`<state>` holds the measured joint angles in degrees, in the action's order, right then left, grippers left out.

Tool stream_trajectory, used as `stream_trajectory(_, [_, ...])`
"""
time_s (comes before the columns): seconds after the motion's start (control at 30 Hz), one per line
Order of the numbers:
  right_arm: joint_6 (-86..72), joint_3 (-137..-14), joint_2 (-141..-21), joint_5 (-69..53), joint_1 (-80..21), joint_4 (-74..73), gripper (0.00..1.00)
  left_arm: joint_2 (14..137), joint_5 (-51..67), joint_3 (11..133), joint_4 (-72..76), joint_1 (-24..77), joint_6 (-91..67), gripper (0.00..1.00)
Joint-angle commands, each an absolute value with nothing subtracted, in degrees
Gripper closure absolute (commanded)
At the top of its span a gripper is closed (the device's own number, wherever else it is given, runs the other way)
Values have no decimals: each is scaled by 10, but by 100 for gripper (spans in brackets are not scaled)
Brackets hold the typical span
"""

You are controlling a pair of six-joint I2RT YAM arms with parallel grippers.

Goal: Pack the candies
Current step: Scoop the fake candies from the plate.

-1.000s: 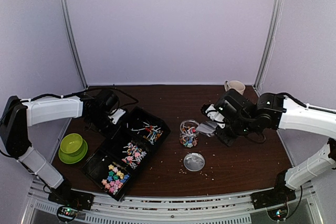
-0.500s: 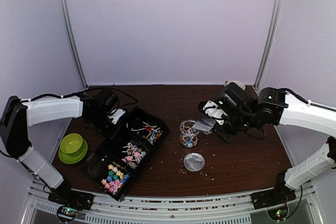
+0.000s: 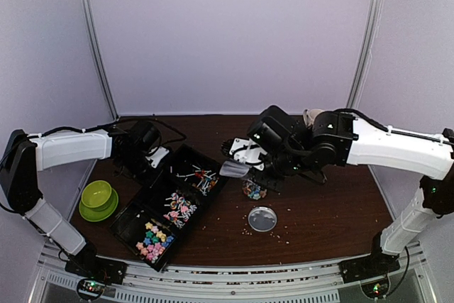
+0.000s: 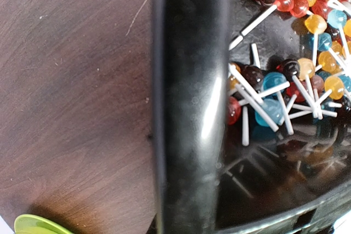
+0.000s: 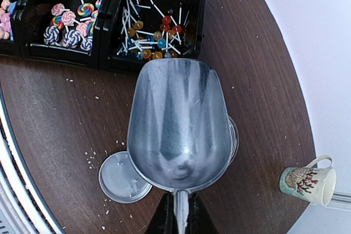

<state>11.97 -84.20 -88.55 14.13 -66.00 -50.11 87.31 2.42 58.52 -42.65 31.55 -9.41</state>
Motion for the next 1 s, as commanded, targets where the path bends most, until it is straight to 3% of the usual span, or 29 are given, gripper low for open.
stream_trajectory(0.0, [127, -905, -930, 177, -668, -541, 100, 853, 47, 612, -406, 314, -98, 100])
stream_trajectory(0.47, [130, -1060, -1078, 224, -695, -645, 100, 855, -10, 618, -421, 330, -100, 100])
stream_trajectory(0.97, [120, -1128, -1176, 236, -698, -694, 100, 848, -77, 623, -431, 358, -95, 100])
